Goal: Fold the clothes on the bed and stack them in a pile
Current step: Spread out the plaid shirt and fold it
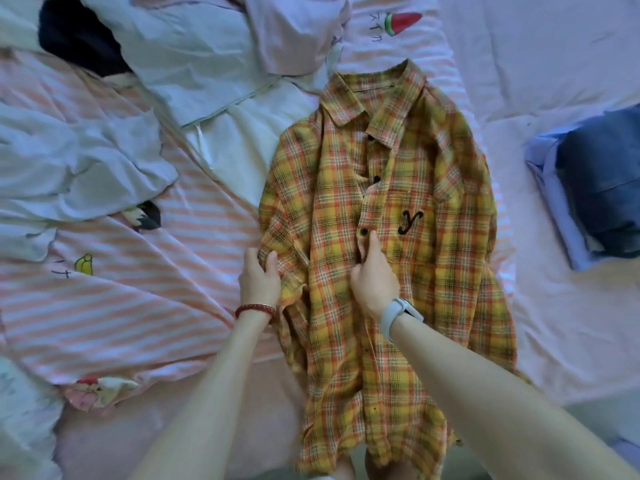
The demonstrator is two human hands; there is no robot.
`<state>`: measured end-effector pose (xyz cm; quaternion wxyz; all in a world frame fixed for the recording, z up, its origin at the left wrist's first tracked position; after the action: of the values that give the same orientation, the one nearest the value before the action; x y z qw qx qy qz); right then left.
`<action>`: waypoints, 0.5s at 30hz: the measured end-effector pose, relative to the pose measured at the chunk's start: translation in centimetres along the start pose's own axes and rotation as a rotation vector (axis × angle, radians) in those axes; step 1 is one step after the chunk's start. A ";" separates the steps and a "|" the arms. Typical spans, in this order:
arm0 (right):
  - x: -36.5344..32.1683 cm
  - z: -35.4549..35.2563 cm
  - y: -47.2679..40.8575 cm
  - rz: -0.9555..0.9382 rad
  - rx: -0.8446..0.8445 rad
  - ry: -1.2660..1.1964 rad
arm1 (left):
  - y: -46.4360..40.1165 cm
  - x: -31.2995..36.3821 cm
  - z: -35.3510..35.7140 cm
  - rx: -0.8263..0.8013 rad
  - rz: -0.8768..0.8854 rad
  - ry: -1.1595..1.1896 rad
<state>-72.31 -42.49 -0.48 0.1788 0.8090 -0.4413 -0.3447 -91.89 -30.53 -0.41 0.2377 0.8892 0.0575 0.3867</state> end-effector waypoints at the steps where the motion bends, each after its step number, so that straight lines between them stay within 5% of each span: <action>1: -0.2 -0.5 0.1 -0.036 0.044 -0.012 | 0.0 0.4 -1.4 0.063 0.039 0.013; 4: -1.7 -0.9 1.8 -0.328 0.078 -0.007 | 0.0 0.8 -6.5 0.280 0.113 -0.072; 9: -2.1 3.0 3.8 -0.399 -0.462 0.072 | -2.1 0.4 -7.7 0.201 -0.010 -0.420; 15: -4.3 -5.4 -0.8 -0.495 -0.092 0.077 | -2.7 6.4 -4.3 0.174 0.222 -0.394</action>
<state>-69.57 -38.51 4.56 0.1421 0.8960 -0.2067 -0.3665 -90.28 -24.72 5.09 0.1226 0.9655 -0.0550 0.2232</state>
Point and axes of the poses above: each hand's wrist, its own y-axis away from the middle knuckle, its own z-axis out of the palm, x = y × z, the point moved 9 cm from there along -y, towards the middle knuckle, and after that the axes turned 2 degrees about -x, right-handed, at the moved point
